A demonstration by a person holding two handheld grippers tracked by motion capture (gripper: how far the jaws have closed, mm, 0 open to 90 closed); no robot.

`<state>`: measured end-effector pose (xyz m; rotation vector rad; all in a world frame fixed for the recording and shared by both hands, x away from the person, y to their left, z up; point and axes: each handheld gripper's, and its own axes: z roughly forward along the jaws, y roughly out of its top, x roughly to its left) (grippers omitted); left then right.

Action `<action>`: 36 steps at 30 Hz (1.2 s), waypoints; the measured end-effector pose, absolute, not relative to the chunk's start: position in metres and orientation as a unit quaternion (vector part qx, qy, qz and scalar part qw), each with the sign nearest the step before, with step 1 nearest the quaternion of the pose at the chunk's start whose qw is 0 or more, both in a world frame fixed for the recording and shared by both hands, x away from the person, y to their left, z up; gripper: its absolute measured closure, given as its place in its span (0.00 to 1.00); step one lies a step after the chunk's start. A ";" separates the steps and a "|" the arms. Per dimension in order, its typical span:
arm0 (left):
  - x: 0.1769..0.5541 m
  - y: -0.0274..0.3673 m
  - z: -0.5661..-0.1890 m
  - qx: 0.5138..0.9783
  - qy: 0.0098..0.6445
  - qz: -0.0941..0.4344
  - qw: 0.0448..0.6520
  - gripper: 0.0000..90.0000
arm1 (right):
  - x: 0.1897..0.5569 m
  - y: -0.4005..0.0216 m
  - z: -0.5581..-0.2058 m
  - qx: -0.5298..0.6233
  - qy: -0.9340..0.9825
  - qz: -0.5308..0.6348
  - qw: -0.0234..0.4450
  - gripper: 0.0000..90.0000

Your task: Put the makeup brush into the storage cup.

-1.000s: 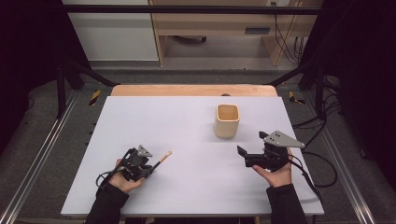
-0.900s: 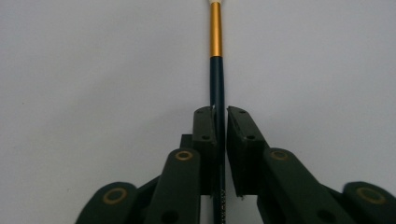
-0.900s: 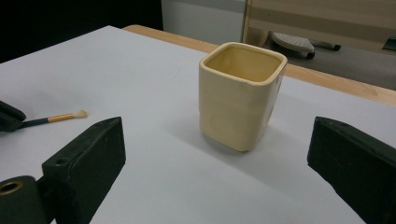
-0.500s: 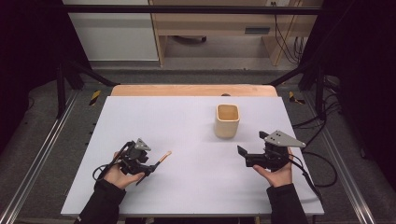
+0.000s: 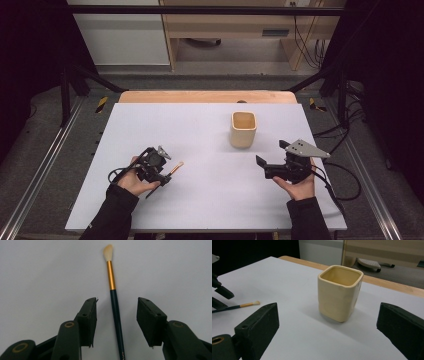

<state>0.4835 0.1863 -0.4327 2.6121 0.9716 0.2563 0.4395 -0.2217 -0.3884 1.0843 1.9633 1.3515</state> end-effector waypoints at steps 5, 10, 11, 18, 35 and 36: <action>0.483 0.187 -0.437 0.924 0.339 0.081 0.156 0.62 | 0.439 -0.222 -0.388 0.400 0.724 0.499 0.258 0.05; 0.482 0.190 -0.442 0.926 0.338 0.072 0.149 0.69 | 0.440 -0.221 -0.389 0.399 0.726 0.497 0.258 0.05; 0.482 0.190 -0.443 0.927 0.338 0.070 0.149 0.70 | 0.440 -0.221 -0.389 0.399 0.726 0.497 0.258 0.05; 0.482 0.193 -0.446 0.924 0.346 0.058 0.155 0.78 | 0.440 -0.221 -0.389 0.399 0.727 0.496 0.258 0.05; 0.481 0.190 -0.447 0.920 0.360 0.057 0.143 0.91 | 0.439 -0.221 -0.389 0.401 0.725 0.499 0.255 0.05; 0.481 0.190 -0.447 0.920 0.361 0.057 0.143 0.92 | 0.439 -0.221 -0.389 0.401 0.724 0.500 0.254 0.05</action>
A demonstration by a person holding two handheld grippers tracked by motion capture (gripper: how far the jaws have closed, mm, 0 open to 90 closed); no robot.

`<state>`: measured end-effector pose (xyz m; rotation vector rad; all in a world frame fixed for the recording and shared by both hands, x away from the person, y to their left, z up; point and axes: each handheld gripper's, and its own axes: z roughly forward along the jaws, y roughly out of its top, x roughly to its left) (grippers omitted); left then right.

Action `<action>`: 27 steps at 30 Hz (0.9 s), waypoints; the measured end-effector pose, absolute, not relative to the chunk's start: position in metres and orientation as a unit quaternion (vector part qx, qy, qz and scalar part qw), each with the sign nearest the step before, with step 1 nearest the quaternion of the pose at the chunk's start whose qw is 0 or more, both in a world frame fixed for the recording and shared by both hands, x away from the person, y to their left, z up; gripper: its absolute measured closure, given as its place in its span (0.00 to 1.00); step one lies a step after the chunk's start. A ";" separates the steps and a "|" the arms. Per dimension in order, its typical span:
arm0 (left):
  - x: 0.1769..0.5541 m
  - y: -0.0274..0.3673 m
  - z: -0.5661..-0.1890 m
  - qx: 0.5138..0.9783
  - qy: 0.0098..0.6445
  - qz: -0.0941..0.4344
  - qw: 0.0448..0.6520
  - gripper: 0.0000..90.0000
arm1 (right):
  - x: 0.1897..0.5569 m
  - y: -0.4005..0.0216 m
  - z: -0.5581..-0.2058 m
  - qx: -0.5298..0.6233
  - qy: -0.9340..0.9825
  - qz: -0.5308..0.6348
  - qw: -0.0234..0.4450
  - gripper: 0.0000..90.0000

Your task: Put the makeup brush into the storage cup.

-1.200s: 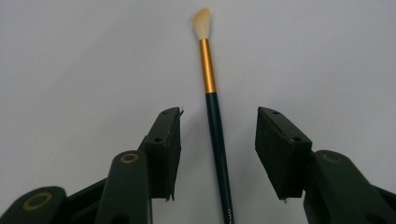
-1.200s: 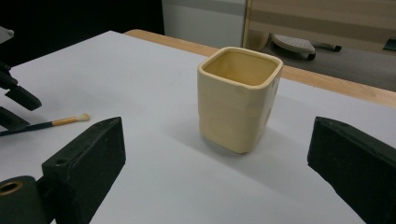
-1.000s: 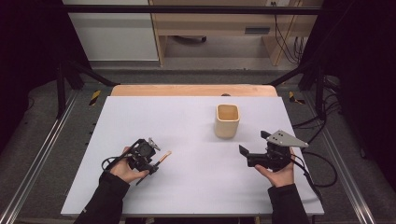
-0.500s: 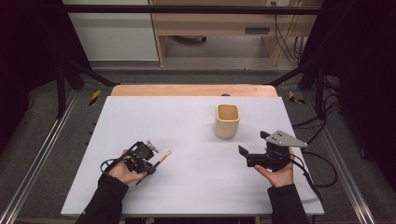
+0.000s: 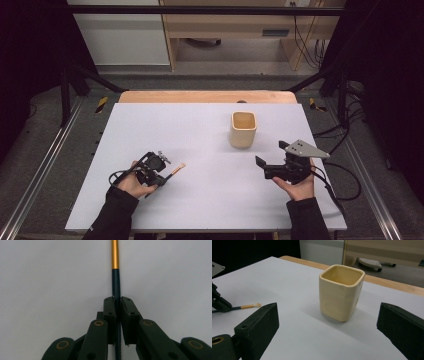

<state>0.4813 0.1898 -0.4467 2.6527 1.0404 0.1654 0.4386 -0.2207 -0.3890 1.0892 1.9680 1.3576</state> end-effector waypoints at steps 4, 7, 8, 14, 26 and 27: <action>0.480 0.189 -0.447 0.921 0.358 0.063 0.142 0.92 | 0.439 -0.220 -0.390 0.400 0.727 0.498 0.255 0.05; 0.480 0.189 -0.447 0.922 0.356 0.064 0.142 0.92 | 0.439 -0.220 -0.390 0.400 0.726 0.498 0.254 0.05; 0.480 0.188 -0.447 0.922 0.355 0.065 0.142 0.92 | 0.439 -0.220 -0.390 0.400 0.726 0.498 0.254 0.05; 0.479 0.189 -0.446 0.924 0.348 0.068 0.144 0.92 | 0.439 -0.220 -0.389 0.400 0.725 0.501 0.252 0.05; 0.473 0.191 -0.436 0.918 0.339 0.085 0.187 0.92 | 0.439 -0.220 -0.389 0.402 0.725 0.500 0.251 0.05; 0.473 0.192 -0.435 0.917 0.340 0.088 0.191 0.92 | 0.439 -0.220 -0.389 0.403 0.725 0.500 0.251 0.05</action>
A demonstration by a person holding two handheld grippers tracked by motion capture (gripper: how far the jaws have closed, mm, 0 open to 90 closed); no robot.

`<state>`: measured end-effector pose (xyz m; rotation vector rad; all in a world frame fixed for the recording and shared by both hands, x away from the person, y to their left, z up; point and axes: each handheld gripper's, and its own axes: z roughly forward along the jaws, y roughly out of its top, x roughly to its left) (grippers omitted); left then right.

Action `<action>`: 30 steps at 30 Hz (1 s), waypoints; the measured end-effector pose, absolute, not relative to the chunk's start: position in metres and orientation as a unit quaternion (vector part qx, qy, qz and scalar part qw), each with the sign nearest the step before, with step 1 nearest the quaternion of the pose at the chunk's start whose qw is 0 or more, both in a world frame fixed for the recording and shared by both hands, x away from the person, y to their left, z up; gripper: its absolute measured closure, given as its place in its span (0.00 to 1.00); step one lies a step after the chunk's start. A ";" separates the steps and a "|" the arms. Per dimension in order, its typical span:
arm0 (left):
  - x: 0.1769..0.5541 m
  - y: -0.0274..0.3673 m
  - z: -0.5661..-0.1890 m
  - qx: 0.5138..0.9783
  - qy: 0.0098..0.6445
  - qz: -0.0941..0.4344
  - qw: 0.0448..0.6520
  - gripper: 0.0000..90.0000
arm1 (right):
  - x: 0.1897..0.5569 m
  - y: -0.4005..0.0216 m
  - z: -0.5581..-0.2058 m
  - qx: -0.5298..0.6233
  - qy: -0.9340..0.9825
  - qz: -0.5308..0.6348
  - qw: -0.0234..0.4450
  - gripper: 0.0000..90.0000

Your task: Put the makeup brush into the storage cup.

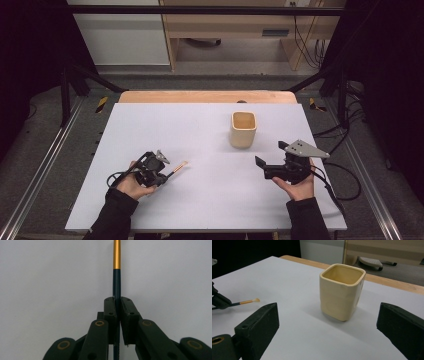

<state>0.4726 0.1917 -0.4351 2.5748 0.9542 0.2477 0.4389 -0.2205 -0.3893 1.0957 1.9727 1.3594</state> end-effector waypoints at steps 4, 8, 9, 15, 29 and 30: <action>0.470 0.193 -0.431 0.911 0.341 0.099 0.209 0.92 | 0.439 -0.220 -0.390 0.402 0.725 0.499 0.251 0.05; 0.469 0.194 -0.427 0.904 0.344 0.109 0.228 0.92 | 0.439 -0.220 -0.390 0.404 0.725 0.499 0.250 0.05; 0.468 0.195 -0.426 0.902 0.346 0.110 0.234 0.92 | 0.439 -0.220 -0.390 0.407 0.724 0.500 0.247 0.05; 0.463 0.195 -0.422 0.893 0.346 0.125 0.259 0.92 | 0.440 -0.217 -0.392 0.405 0.726 0.501 0.241 0.05; 0.453 0.198 -0.415 0.853 0.363 0.174 0.332 0.92 | 0.442 -0.214 -0.394 0.415 0.718 0.515 0.216 0.06; 0.452 0.198 -0.415 0.851 0.365 0.175 0.335 0.92 | 0.443 -0.213 -0.394 0.416 0.717 0.517 0.215 0.06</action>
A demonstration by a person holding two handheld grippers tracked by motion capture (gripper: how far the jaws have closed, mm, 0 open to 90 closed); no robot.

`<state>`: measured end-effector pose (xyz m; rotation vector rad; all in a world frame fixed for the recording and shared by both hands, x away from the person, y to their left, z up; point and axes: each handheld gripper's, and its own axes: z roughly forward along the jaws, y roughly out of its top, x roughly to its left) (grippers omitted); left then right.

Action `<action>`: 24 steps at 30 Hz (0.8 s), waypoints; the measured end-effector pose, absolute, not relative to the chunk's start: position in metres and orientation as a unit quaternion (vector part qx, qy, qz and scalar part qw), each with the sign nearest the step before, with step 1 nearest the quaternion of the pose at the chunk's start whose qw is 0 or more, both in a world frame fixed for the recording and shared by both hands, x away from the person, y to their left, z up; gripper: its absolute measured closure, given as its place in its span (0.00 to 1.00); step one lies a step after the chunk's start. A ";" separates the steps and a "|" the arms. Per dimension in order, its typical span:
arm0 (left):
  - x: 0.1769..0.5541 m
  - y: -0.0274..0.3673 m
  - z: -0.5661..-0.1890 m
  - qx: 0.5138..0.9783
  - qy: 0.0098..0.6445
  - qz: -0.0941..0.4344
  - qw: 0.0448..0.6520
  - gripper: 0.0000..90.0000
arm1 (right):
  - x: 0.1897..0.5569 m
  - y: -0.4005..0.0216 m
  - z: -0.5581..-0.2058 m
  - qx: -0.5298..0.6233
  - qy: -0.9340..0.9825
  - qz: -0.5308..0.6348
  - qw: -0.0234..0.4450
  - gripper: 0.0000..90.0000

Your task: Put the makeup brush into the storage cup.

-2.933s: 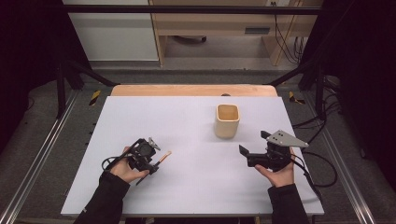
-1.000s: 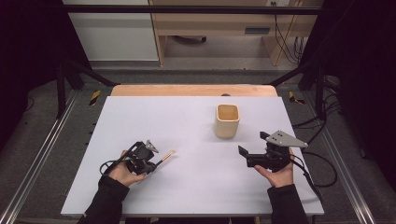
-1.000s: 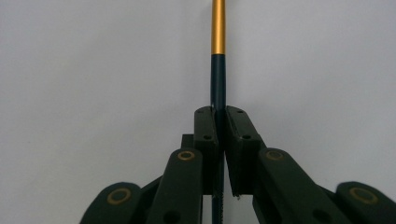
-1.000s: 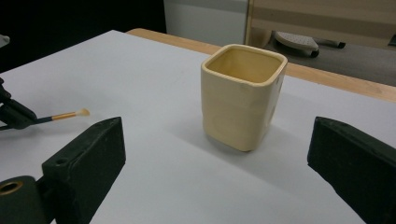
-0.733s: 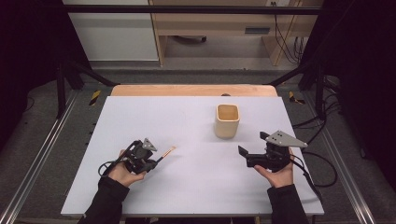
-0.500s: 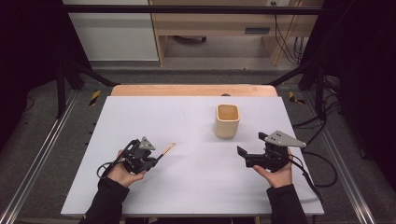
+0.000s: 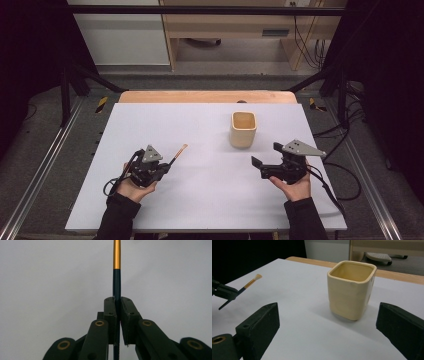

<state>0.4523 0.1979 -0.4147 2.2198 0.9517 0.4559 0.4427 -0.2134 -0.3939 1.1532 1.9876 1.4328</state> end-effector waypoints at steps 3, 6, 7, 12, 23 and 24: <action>0.450 0.198 -0.413 0.845 0.364 0.181 0.348 0.92 | 0.443 -0.211 -0.395 0.417 0.715 0.521 0.208 0.06; 0.448 0.197 -0.412 0.841 0.363 0.183 0.357 0.92 | 0.444 -0.209 -0.395 0.418 0.716 0.519 0.206 0.06; 0.447 0.197 -0.412 0.840 0.363 0.185 0.359 0.92 | 0.444 -0.209 -0.395 0.417 0.716 0.520 0.207 0.06; 0.444 0.193 -0.412 0.835 0.358 0.193 0.371 0.92 | 0.445 -0.204 -0.396 0.412 0.720 0.519 0.206 0.06; 0.438 0.187 -0.410 0.830 0.349 0.197 0.387 0.92 | 0.445 -0.198 -0.394 0.409 0.718 0.525 0.204 0.06; 0.437 0.186 -0.409 0.829 0.349 0.196 0.391 0.92 | 0.445 -0.197 -0.394 0.409 0.718 0.525 0.204 0.06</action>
